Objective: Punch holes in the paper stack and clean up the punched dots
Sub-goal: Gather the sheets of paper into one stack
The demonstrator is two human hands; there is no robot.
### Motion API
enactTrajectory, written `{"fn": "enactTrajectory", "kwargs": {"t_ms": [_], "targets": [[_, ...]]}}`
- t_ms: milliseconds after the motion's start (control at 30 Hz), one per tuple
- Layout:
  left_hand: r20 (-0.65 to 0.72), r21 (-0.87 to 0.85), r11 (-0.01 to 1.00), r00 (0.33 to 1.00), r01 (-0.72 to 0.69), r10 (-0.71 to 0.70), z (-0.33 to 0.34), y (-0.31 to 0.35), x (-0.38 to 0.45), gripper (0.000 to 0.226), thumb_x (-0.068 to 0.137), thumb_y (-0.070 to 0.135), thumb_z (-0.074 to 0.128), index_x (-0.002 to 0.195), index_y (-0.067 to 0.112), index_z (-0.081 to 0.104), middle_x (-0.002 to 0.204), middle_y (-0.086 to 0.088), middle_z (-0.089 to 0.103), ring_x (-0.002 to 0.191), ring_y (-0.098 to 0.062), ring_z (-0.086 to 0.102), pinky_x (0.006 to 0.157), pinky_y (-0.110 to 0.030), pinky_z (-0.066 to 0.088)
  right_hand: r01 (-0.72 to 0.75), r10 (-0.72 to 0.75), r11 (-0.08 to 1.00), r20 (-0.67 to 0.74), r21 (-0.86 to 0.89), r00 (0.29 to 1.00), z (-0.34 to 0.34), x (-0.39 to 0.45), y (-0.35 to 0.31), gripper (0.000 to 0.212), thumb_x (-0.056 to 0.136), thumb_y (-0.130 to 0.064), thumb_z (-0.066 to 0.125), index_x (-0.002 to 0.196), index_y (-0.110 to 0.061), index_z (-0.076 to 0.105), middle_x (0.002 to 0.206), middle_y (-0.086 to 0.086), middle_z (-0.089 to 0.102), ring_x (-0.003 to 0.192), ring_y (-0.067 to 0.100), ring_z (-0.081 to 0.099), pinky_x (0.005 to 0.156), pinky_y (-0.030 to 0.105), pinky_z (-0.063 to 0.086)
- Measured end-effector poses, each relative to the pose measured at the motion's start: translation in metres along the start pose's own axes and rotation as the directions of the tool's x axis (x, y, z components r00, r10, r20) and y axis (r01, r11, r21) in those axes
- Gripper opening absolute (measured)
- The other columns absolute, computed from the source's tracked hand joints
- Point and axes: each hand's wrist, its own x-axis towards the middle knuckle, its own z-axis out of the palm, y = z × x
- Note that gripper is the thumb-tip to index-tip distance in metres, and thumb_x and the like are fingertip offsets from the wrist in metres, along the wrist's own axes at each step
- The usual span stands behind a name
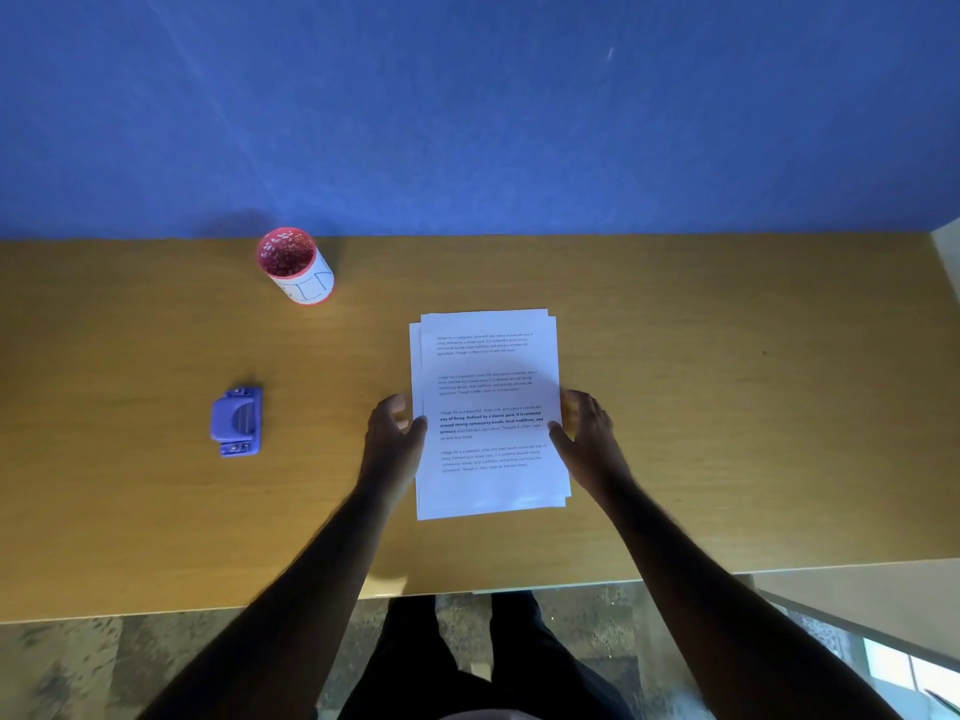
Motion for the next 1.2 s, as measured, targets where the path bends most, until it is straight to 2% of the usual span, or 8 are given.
{"fn": "enactTrajectory", "kwargs": {"t_ms": [533, 733, 833, 933, 1000, 1067, 1133, 1200], "targets": [[0.012, -0.093, 0.995, 0.999, 0.049, -0.048, 0.011, 0.008, -0.001, 0.051, 0.101, 0.020, 0.062, 0.149, 0.013, 0.047, 0.145, -0.002, 0.059, 0.114, -0.013, 0.060, 0.069, -0.015, 0.044, -0.018, 0.017, 1.000, 0.020, 0.025, 1.000, 0.009, -0.002, -0.003, 0.044, 0.097, -0.022, 0.059, 0.139, -0.012, 0.051, 0.138, 0.006, 0.060, 0.126, 0.029, 0.057, 0.101, 0.043, 0.052], [0.006, -0.228, 0.963, 0.989, 0.144, -0.147, 0.018, 0.008, 0.006, 0.057, 0.098, 0.017, 0.067, 0.150, 0.006, 0.048, 0.145, -0.007, 0.064, 0.123, -0.020, 0.064, 0.094, -0.029, 0.051, -0.023, 0.023, 0.999, 0.014, 0.034, 1.000, 0.007, -0.001, -0.002, 0.042, 0.097, -0.021, 0.058, 0.137, -0.012, 0.053, 0.136, 0.006, 0.062, 0.125, 0.028, 0.057, 0.100, 0.041, 0.052], [0.063, -0.350, 0.910, 0.975, 0.222, -0.213, 0.020, 0.012, 0.010, 0.058, 0.097, 0.014, 0.070, 0.150, 0.002, 0.049, 0.143, -0.008, 0.064, 0.115, -0.017, 0.062, 0.092, -0.028, 0.047, -0.011, 0.010, 0.999, 0.011, 0.042, 1.000, 0.008, -0.002, -0.001, 0.041, 0.096, -0.020, 0.059, 0.136, -0.012, 0.053, 0.134, 0.005, 0.062, 0.123, 0.028, 0.058, 0.099, 0.040, 0.051], [0.153, -0.425, 0.856, 0.956, 0.293, -0.251, 0.022, 0.018, 0.007, 0.034, 0.098, 0.014, 0.071, 0.130, 0.007, 0.063, 0.110, 0.002, 0.066, 0.110, -0.016, 0.052, 0.083, -0.027, 0.041, -0.003, 0.003, 0.999, 0.010, 0.043, 1.000, 0.009, -0.004, -0.001, 0.043, 0.097, -0.019, 0.059, 0.138, -0.012, 0.051, 0.136, 0.006, 0.061, 0.124, 0.028, 0.058, 0.100, 0.040, 0.051], [0.196, -0.443, 0.838, 0.947, 0.318, -0.256, 0.025, 0.019, 0.006, 0.054, 0.094, 0.027, 0.075, 0.141, 0.007, 0.059, 0.114, 0.008, 0.063, 0.114, -0.015, 0.053, 0.092, -0.030, 0.040, -0.005, 0.005, 0.999, 0.007, 0.050, 1.000, 0.009, -0.005, -0.001, 0.042, 0.097, -0.019, 0.059, 0.138, -0.012, 0.051, 0.137, 0.007, 0.061, 0.126, 0.028, 0.056, 0.101, 0.040, 0.051], [0.231, -0.443, 0.843, 0.947, 0.307, -0.224, 0.029, 0.017, 0.007, 0.074, 0.077, 0.051, 0.081, 0.138, 0.013, 0.066, 0.129, 0.009, 0.070, 0.123, -0.015, 0.060, 0.108, -0.036, 0.043, -0.005, 0.005, 0.999, 0.002, 0.050, 1.000, 0.010, -0.006, -0.001, 0.042, 0.098, -0.018, 0.059, 0.138, -0.013, 0.050, 0.137, 0.007, 0.061, 0.128, 0.027, 0.056, 0.100, 0.038, 0.050], [0.260, -0.463, 0.837, 0.948, 0.290, -0.184, 0.031, 0.018, 0.004, 0.063, 0.072, 0.056, 0.079, 0.124, 0.019, 0.075, 0.123, 0.007, 0.077, 0.123, -0.017, 0.066, 0.115, -0.043, 0.045, -0.007, 0.006, 0.999, 0.011, 0.044, 1.000, 0.010, -0.007, -0.001, 0.042, 0.099, -0.019, 0.057, 0.140, -0.014, 0.049, 0.139, 0.007, 0.060, 0.129, 0.026, 0.054, 0.098, 0.034, 0.047], [0.284, -0.483, 0.817, 0.939, 0.314, -0.193, 0.032, 0.025, -0.002, 0.035, 0.088, 0.044, 0.075, 0.114, 0.021, 0.077, 0.112, 0.008, 0.080, 0.115, -0.018, 0.070, 0.108, -0.040, 0.048, -0.011, 0.010, 0.999, 0.016, 0.044, 1.000, 0.010, -0.007, 0.000, 0.042, 0.100, -0.019, 0.057, 0.140, -0.014, 0.049, 0.138, 0.006, 0.060, 0.129, 0.025, 0.053, 0.095, 0.030, 0.044]]}}
